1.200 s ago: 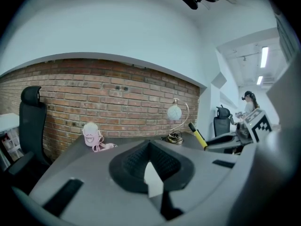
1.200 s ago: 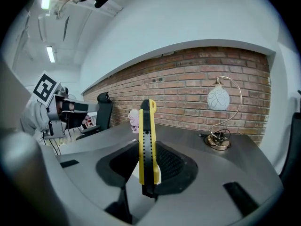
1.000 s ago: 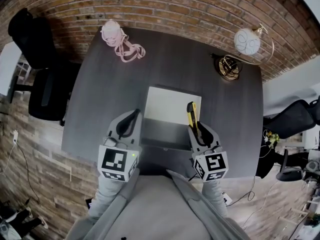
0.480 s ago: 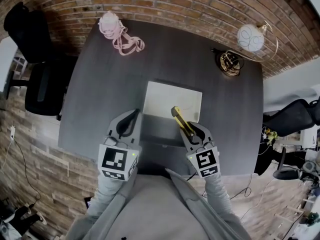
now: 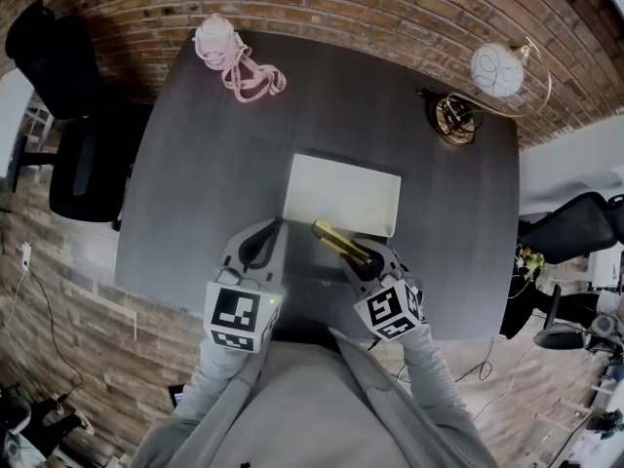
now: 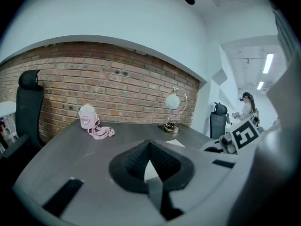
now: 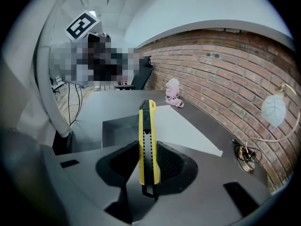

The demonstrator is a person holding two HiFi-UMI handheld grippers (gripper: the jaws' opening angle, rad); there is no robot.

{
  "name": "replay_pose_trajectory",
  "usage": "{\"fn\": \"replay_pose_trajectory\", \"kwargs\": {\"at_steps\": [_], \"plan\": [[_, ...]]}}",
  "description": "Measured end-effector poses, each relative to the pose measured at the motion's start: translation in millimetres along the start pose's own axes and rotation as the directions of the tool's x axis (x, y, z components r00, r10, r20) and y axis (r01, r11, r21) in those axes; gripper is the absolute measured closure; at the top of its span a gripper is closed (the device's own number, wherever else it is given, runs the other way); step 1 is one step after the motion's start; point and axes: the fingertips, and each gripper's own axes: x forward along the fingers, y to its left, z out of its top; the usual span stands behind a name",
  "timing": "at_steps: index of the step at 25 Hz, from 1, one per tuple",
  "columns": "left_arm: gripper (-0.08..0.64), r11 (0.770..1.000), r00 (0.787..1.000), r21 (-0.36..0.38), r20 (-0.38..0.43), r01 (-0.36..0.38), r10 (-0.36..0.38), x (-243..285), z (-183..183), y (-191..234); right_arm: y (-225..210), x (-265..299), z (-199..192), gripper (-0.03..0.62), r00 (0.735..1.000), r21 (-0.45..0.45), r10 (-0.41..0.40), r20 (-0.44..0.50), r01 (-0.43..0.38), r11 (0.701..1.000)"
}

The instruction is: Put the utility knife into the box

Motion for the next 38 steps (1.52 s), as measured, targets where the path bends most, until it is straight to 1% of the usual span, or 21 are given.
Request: {"fn": "replay_pose_trajectory", "kwargs": {"at_steps": [4, 10, 19, 24, 32, 38], "plan": [[0.541, 1.000, 1.000, -0.002, -0.009, 0.007, -0.007, 2, -6, -1, 9, 11, -10, 0.465, 0.997, -0.034, 0.056, -0.046, -0.057, 0.998], [0.541, 1.000, 1.000, -0.006, -0.021, 0.006, -0.006, 1, -10, 1, 22, 29, -28, 0.464, 0.981, -0.064, 0.142, -0.130, -0.151, 0.986], [0.541, 1.000, 1.000, 0.001, -0.030, 0.006, -0.006, 0, -18, 4, 31, 51, -45, 0.465, 0.952, -0.076, 0.211, -0.221, -0.232, 0.970], [0.541, 1.000, 0.999, -0.004, -0.036, -0.002, 0.002, -1, -21, 7, 35, 61, -50, 0.465, 0.938, -0.092, 0.234, -0.258, -0.265, 0.960], [0.541, 1.000, 0.999, -0.008, -0.037, -0.011, 0.011, -4, -21, 14, 39, 72, -54, 0.465, 0.919, -0.108, 0.250, -0.303, -0.294, 0.950], [0.541, 0.999, 0.999, -0.016, -0.032, -0.028, 0.027, -7, -22, 19, 40, 73, -56, 0.465, 0.915, -0.097, 0.258, -0.310, -0.301, 0.949]]}}
